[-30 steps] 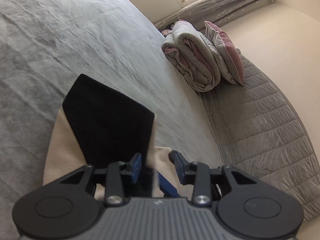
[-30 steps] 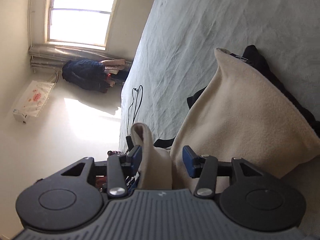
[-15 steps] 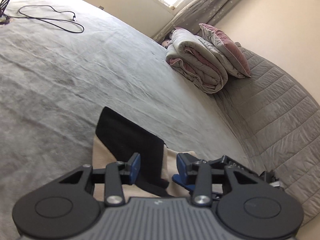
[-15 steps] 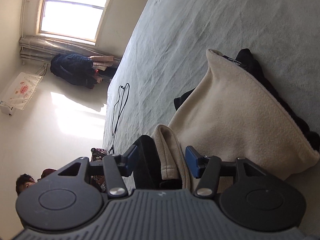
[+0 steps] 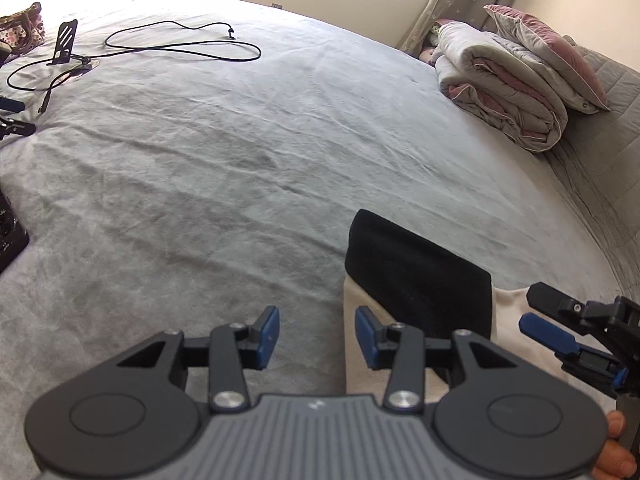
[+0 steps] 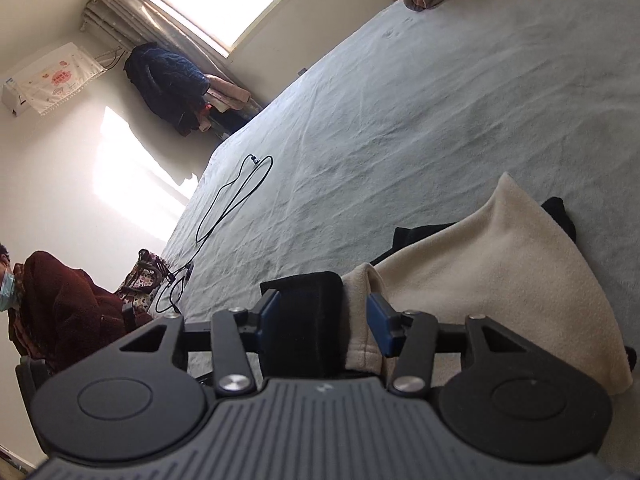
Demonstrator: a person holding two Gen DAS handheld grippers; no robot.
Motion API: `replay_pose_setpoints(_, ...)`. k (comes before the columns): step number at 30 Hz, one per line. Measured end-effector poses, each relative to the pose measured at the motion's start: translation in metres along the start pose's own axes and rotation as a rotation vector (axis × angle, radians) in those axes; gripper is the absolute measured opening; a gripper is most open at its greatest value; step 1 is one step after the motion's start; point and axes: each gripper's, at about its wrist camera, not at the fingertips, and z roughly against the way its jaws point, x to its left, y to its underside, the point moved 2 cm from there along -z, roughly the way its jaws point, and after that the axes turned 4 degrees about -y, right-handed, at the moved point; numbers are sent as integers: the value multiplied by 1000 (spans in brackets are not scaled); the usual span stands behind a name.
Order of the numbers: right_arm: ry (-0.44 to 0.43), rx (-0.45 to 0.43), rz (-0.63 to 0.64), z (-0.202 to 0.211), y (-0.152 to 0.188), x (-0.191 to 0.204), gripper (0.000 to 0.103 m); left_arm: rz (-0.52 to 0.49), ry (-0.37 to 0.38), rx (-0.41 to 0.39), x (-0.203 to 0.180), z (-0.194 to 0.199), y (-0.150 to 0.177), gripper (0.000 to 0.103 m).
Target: Fold clothes
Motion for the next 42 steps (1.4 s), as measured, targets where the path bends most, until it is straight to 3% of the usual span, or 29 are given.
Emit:
replay_pose_setpoints(9, 92, 63, 138, -48, -1, 17, 45, -2, 34, 1, -4, 0, 0, 43)
replay_pose_setpoints(11, 105, 78, 159, -53, 3, 19, 37, -6, 46, -4, -5, 0, 1, 43)
replay_pose_setpoints(14, 116, 91, 173, -56, 6, 21, 10, -15, 73, -14, -7, 2, 3, 42)
replay_pose_setpoints(17, 113, 65, 188, -48, 4, 24, 7, -39, 131, -44, -10, 7, 7, 41)
replay_pose_setpoints(20, 107, 17, 195, -38, -4, 27, 7, -71, 202, -68, -16, 11, 14, 31)
replay_pose_setpoints(23, 129, -4, 208, -37, -8, 27, 7, -96, 271, -51, -26, 8, 24, 27)
replay_pose_setpoints(28, 163, 1, 207, -39, -7, 17, 7, -168, 288, -48, -44, 2, 42, 26)
replay_pose_setpoints(30, 167, 22, 194, -40, -5, 12, 10, -178, 283, -48, -47, 1, 45, 26)
replay_pose_setpoints(33, 181, -1, 156, -31, -3, 4, 24, -177, 285, -55, -44, 1, 47, 26)
replay_pose_setpoints(35, 179, -19, 128, -24, -3, -2, 62, -169, 293, -58, -42, 1, 48, 26)
replay_pose_setpoints(40, 163, 17, 75, -27, -2, -11, 63, -121, 292, -49, -35, 1, 39, 26)
replay_pose_setpoints(42, 158, 36, 77, -31, 1, -10, 63, -98, 237, -40, -31, 0, 29, 28)
